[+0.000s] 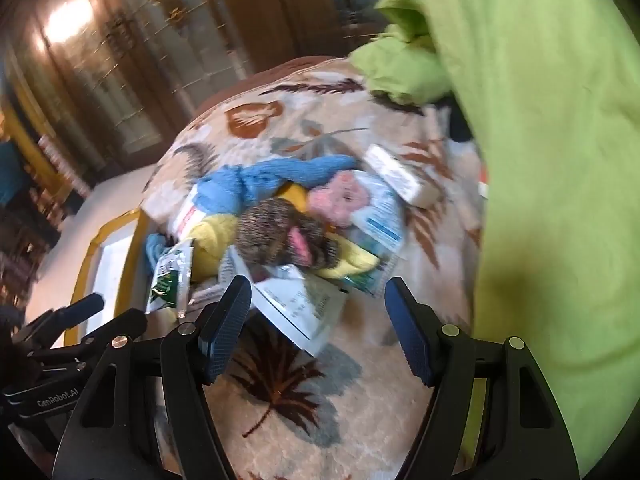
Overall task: Organize soft objects
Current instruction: 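Grasp the green-printed medicine sachet with the left gripper while the right grasps the brown hedgehog toy, then carry the sachet and hedgehog toy into the yellow-rimmed box and release both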
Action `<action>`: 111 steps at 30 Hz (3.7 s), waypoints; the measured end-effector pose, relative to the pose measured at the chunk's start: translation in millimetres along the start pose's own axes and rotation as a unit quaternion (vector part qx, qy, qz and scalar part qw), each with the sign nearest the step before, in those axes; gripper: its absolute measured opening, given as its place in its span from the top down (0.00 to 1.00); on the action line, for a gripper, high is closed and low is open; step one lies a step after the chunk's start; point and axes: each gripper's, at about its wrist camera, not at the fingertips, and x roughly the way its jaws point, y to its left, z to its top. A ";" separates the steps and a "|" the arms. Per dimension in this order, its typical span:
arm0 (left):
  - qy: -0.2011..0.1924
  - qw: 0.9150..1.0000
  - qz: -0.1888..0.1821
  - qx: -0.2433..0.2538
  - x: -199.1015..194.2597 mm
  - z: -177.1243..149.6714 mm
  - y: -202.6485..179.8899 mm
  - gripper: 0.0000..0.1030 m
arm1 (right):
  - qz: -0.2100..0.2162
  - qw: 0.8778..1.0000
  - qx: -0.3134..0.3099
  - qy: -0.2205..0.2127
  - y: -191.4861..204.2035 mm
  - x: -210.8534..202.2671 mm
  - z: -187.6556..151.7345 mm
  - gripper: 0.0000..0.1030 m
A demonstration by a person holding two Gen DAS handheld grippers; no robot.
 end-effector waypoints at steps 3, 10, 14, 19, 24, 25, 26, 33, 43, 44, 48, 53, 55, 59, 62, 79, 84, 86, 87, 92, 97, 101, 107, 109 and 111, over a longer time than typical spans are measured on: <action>0.007 1.000 0.000 0.009 5.6 6.3 -2.1 0.11 | 0.015 0.999 -0.031 0.014 11.2 10.9 7.7 0.32; 0.024 1.000 0.002 -0.005 23.7 23.5 4.4 0.11 | 0.014 0.998 -0.058 0.022 24.1 34.5 18.6 0.32; 0.032 0.999 -0.002 -0.013 33.0 28.9 5.7 0.11 | 0.019 0.998 -0.054 0.033 25.8 46.2 24.1 0.32; 0.040 0.999 -0.032 -0.003 36.4 30.1 -2.9 0.11 | 0.022 0.998 -0.045 0.029 24.5 48.8 28.9 0.32; 0.046 0.999 -0.029 0.004 42.8 36.3 -8.5 0.11 | 0.026 0.999 -0.028 0.031 19.3 53.4 33.2 0.32; 0.051 0.998 -0.028 0.005 45.9 36.9 -8.1 0.11 | 0.030 0.999 -0.024 0.034 18.3 54.6 33.8 0.32; 0.058 0.998 -0.024 0.009 50.1 36.5 -8.4 0.11 | 0.032 0.999 -0.022 0.037 18.1 55.9 34.4 0.32; 0.073 0.997 0.001 0.013 62.3 36.2 -2.6 0.11 | 0.026 0.998 -0.038 0.049 22.7 67.3 39.7 0.32; 0.087 0.996 0.008 0.020 73.2 38.7 -1.3 0.12 | 0.056 0.994 0.014 0.097 15.2 89.9 39.6 0.25; 0.089 0.996 0.004 0.017 74.0 37.6 -0.5 0.12 | 0.063 0.992 0.012 0.106 15.3 93.1 37.7 0.25; 0.093 0.995 -0.020 0.001 74.9 35.5 5.5 0.25 | 0.067 0.993 -0.001 0.101 16.8 92.6 31.1 0.32; 0.085 0.996 -0.014 -0.002 65.7 35.4 9.6 0.42 | 0.076 0.995 0.003 0.072 17.6 75.2 33.8 0.34; 0.087 0.996 -0.021 -0.007 62.4 34.5 12.8 0.50 | 0.084 0.995 0.003 0.063 19.5 66.3 37.2 0.34; 0.073 0.997 -0.026 -0.012 45.9 35.6 19.4 0.51 | 0.095 0.994 0.004 0.054 22.6 53.0 39.2 0.34; 0.063 0.998 -0.026 -0.007 32.6 37.3 22.2 0.51 | 0.102 0.993 0.010 0.051 23.5 46.8 37.8 0.34; 0.032 0.996 0.036 -0.080 -7.9 41.3 115.3 0.50 | 0.162 0.982 -0.063 0.071 120.6 45.8 42.7 0.34; 0.038 0.991 0.067 -0.109 -1.1 40.6 157.9 0.50 | 0.192 0.972 -0.103 0.090 182.5 67.5 48.3 0.34; 0.046 0.988 0.075 -0.123 7.2 39.0 174.8 0.50 | 0.200 0.968 -0.119 0.099 205.2 78.0 48.5 0.34; 0.050 0.987 0.077 -0.129 11.1 38.2 180.1 0.50 | 0.202 0.965 -0.126 0.106 215.5 85.8 48.7 0.34; 0.070 0.980 0.089 -0.166 33.4 29.2 207.8 0.50 | 0.202 0.959 -0.137 0.140 249.5 123.5 49.0 0.34; 0.080 0.976 0.100 -0.178 48.9 23.5 217.3 0.50 | 0.186 0.958 -0.144 0.166 269.4 158.0 47.7 0.34; 0.080 0.975 0.109 -0.173 57.6 22.9 216.7 0.48 | 0.169 0.958 -0.148 0.180 274.5 176.4 45.0 0.34; 0.073 0.977 0.109 -0.167 59.0 23.5 216.1 0.39 | 0.156 0.957 -0.160 0.186 281.3 185.8 40.9 0.31; 0.074 0.978 0.110 -0.164 58.8 23.2 214.3 0.38 | 0.160 0.957 -0.157 0.185 280.8 185.1 40.9 0.31; 0.072 0.977 0.107 -0.168 58.0 23.2 214.6 0.37 | 0.167 0.958 -0.145 0.183 277.5 182.8 42.1 0.31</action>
